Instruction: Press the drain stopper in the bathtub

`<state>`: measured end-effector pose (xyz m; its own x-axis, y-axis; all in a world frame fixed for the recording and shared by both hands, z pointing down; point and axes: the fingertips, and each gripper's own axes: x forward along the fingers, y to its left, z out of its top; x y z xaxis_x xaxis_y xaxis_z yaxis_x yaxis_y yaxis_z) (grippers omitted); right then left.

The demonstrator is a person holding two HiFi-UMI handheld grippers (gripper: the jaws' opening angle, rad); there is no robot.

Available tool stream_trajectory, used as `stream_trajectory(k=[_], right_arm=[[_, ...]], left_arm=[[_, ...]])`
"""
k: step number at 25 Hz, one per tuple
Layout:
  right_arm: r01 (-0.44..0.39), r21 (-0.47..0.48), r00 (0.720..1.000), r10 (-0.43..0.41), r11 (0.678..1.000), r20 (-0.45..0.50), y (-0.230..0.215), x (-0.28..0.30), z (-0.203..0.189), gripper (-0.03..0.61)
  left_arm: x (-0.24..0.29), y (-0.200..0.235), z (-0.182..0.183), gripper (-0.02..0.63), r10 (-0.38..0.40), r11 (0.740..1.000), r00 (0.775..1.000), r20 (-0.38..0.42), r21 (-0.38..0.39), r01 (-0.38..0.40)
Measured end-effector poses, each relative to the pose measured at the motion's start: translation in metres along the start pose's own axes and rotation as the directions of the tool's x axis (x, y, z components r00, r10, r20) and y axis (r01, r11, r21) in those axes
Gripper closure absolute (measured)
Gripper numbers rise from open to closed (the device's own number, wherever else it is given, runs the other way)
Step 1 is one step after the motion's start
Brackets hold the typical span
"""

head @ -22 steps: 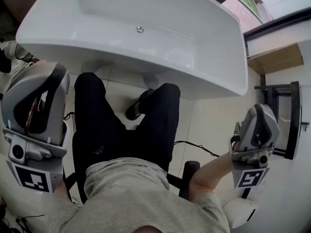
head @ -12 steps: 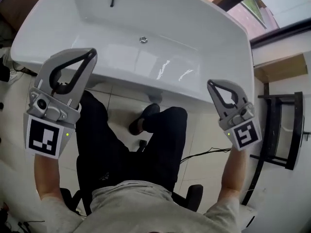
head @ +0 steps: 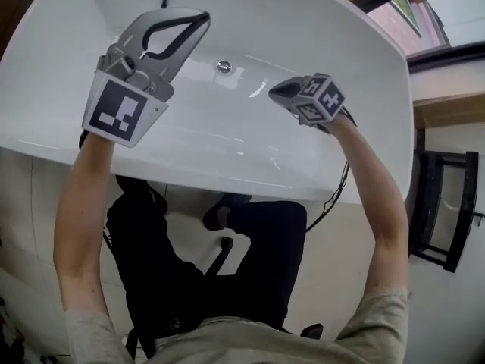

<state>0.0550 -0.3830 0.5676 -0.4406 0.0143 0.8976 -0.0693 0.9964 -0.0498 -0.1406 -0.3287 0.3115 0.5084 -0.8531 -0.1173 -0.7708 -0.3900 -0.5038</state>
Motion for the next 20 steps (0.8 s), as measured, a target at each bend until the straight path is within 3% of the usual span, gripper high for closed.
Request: stream_trajectory(k=[5, 7, 9, 11, 14, 17, 20], right_arm=[[0.004, -0.029, 0.996, -0.007, 1.000, -0.093, -0.068, 0.111, 0.007, 0.568], [0.060, -0.003, 0.996, -0.060, 0.998, -0.058, -0.102, 0.159, 0.014, 0.568], [0.132, 0.061, 0.991, -0.131, 0.989, -0.014, -0.136, 0.210, 0.014, 0.568], [0.192, 0.123, 0.981, -0.193, 0.974, -0.005, -0.163, 0.256, 0.004, 0.568], [0.261, 0.161, 0.965, -0.259, 0.952, -0.034, -0.190, 0.303, -0.017, 0.568], [0.308, 0.106, 0.951, -0.305, 0.945, -0.044, -0.206, 0.327, -0.021, 0.568], [0.291, 0.060, 0.956, -0.287, 0.955, -0.063, -0.210, 0.356, -0.036, 0.568]], left_arm=[[0.011, -0.017, -0.047, 0.606, -0.037, 0.982, 0.997, -0.073, 0.184, 0.050], [0.013, -0.032, -0.050, 0.606, -0.067, 0.942, 0.993, -0.100, 0.322, 0.096], [0.015, -0.054, -0.069, 0.607, -0.126, 0.895, 0.977, -0.174, 0.405, 0.187], [0.017, -0.064, -0.091, 0.606, -0.169, 0.874, 0.954, -0.248, 0.409, 0.262], [0.023, -0.063, -0.103, 0.606, -0.169, 0.873, 0.938, -0.303, 0.396, 0.286], [0.029, -0.062, -0.102, 0.606, -0.163, 0.875, 0.937, -0.310, 0.393, 0.283], [0.029, -0.065, -0.105, 0.606, -0.178, 0.869, 0.931, -0.319, 0.393, 0.301]])
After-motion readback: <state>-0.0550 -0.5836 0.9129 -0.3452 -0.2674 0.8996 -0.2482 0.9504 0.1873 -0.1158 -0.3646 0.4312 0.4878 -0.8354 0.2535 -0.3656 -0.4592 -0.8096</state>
